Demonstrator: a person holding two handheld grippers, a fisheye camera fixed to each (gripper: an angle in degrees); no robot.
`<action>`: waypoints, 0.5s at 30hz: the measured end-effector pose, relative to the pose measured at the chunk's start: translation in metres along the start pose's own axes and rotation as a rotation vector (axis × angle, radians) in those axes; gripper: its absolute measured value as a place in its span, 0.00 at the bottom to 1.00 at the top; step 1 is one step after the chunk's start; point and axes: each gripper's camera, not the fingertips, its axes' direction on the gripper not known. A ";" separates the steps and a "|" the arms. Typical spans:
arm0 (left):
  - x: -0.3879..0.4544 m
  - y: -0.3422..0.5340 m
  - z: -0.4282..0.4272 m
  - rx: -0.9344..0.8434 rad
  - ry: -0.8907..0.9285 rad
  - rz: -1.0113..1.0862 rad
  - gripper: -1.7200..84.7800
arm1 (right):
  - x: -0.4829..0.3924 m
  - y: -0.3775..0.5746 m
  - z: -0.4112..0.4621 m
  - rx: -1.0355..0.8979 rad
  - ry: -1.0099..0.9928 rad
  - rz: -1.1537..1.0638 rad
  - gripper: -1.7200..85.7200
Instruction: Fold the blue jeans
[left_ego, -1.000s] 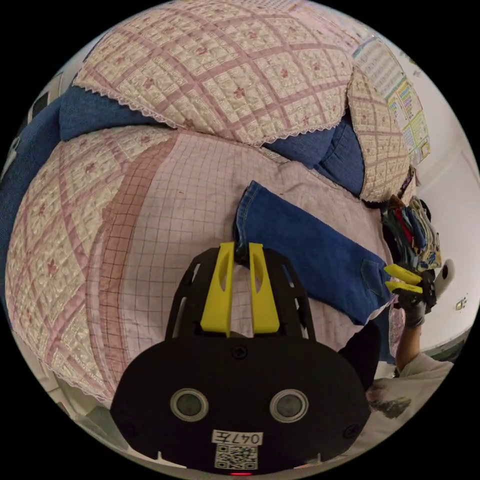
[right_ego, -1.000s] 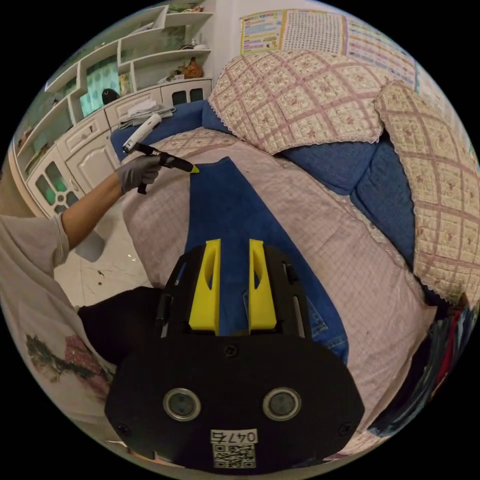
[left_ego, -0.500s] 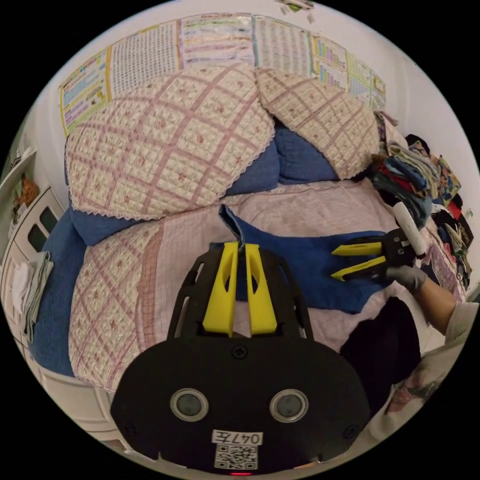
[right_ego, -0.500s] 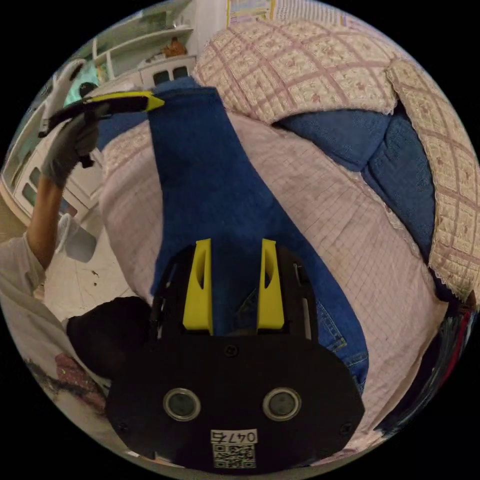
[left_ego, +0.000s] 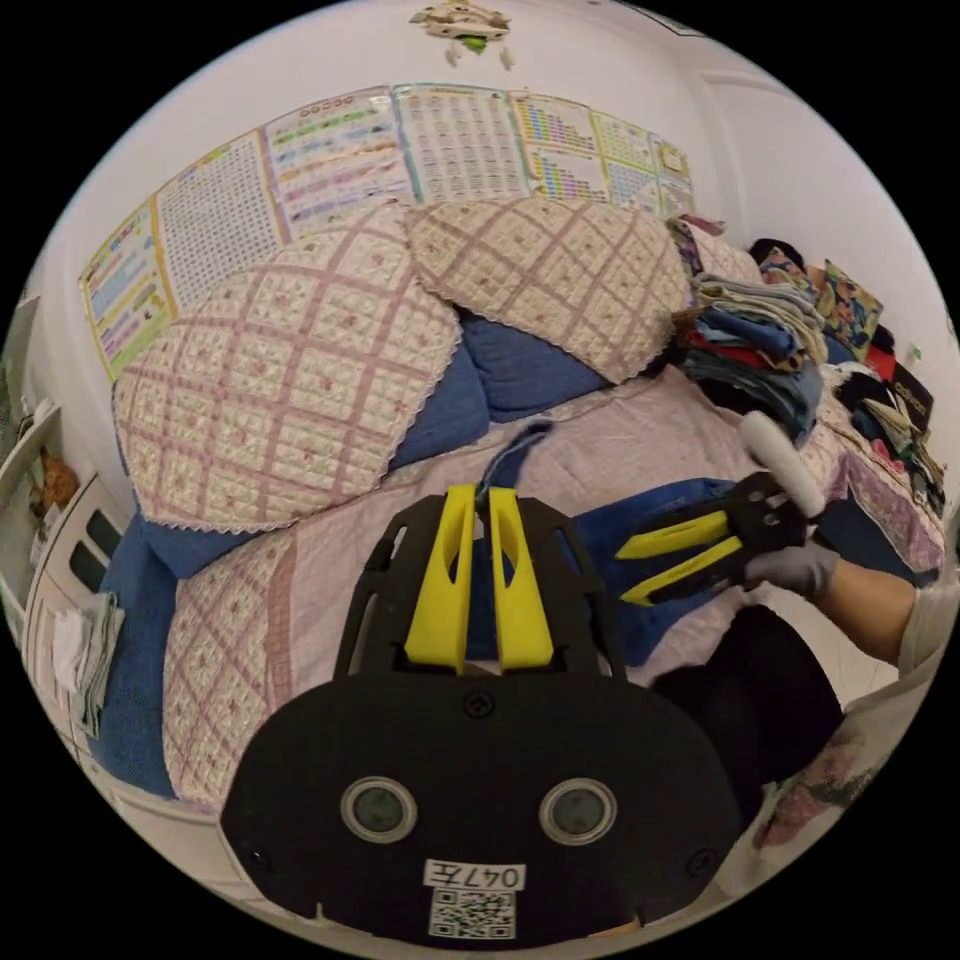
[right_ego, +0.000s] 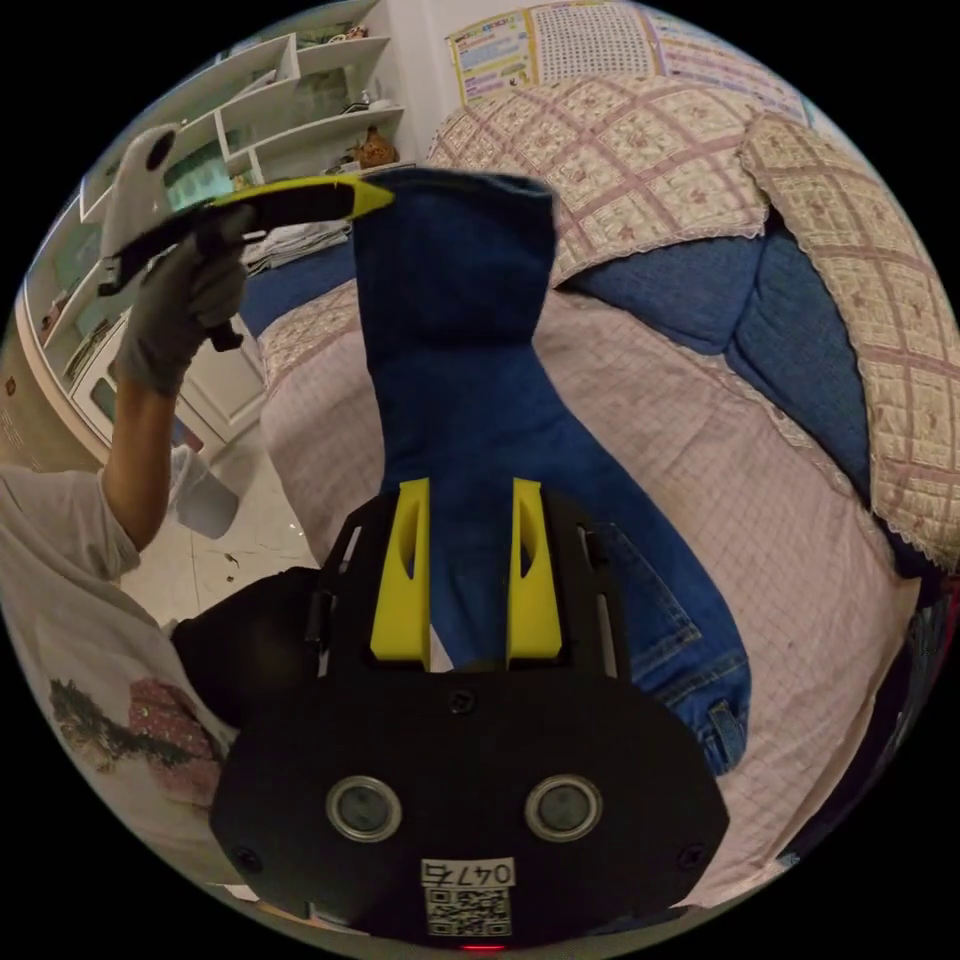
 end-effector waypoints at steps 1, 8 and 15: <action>-0.030 0.012 0.013 -0.018 0.006 -0.055 0.03 | -0.001 0.001 0.000 0.000 0.005 0.001 0.11; -0.167 0.140 0.098 -0.233 0.146 -0.510 0.14 | -0.019 -0.006 0.031 0.024 -0.098 0.025 0.10; -0.171 0.228 0.101 -0.040 0.428 -0.785 0.14 | -0.131 -0.102 0.111 -0.040 0.088 -0.288 0.06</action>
